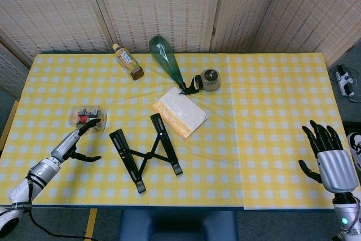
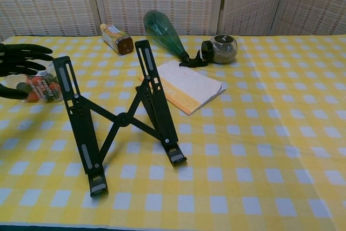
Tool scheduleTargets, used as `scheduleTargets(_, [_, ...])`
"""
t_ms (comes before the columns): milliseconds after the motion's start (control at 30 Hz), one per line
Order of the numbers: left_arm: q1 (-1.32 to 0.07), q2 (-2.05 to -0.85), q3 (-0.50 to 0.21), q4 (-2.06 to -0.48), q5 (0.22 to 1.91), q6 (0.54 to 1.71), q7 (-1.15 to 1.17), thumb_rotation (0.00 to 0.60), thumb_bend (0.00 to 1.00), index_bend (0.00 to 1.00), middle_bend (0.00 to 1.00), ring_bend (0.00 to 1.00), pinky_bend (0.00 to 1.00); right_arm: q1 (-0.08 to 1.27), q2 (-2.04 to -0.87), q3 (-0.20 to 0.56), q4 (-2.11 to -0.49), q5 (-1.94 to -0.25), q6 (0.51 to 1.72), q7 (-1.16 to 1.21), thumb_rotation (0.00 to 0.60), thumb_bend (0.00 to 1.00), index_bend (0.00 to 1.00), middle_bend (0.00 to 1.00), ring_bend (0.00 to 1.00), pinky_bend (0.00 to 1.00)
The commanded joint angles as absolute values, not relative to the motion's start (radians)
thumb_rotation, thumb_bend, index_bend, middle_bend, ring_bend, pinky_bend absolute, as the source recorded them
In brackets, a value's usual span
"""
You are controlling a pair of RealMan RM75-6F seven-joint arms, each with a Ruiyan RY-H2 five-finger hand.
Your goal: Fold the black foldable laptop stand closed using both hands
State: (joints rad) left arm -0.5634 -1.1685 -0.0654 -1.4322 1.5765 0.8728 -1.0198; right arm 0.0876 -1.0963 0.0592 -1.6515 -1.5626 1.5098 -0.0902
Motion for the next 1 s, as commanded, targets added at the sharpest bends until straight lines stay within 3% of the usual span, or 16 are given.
scheduleTargets(33, [-0.642,-1.231,-0.053,-1.371,1.612,0.824,-1.16,0.6,0.18,0.03,0.14,0.17,0.19,0.091,-1.097,0.057,-1.654,-1.561,1.5,-0.093,0.6,0.34,0.0,0.0,0.05,0.0])
scheduleTargets(167, [-0.673,-1.268,-0.05,-1.35,1.626,0.835,-1.234,0.6,0.18,0.06,0.2,0.24,0.27,0.1,-1.099,0.051,-1.66,-1.559,1.476,-0.102,0.6,0.34,0.0,0.0,0.05,0.0])
scheduleTargets(500, [-0.705,-1.319,-0.025,-1.345,1.659,0.909,-1.361,0.6,0.19,0.12,0.32,0.36,0.34,0.137,-1.114,0.036,-1.664,-1.565,1.401,-0.094,0.6,0.34,0.0,0.0,0.05,0.0])
scheduleTargets(800, [-0.735,-1.327,0.056,-1.263,1.814,1.105,-1.568,0.6,0.18,0.2,0.38,0.42,0.38,0.21,-1.096,0.002,-1.687,-1.623,1.286,0.054,0.6,0.34,0.0,0.0,0.05,0.0])
scheduleTargets(1000, [-0.745,-1.32,0.098,-1.234,1.865,1.199,-1.588,0.6,0.19,0.23,0.4,0.43,0.41,0.284,-1.102,-0.008,-1.686,-1.666,1.203,0.184,0.6,0.34,0.0,0.01,0.05,0.0])
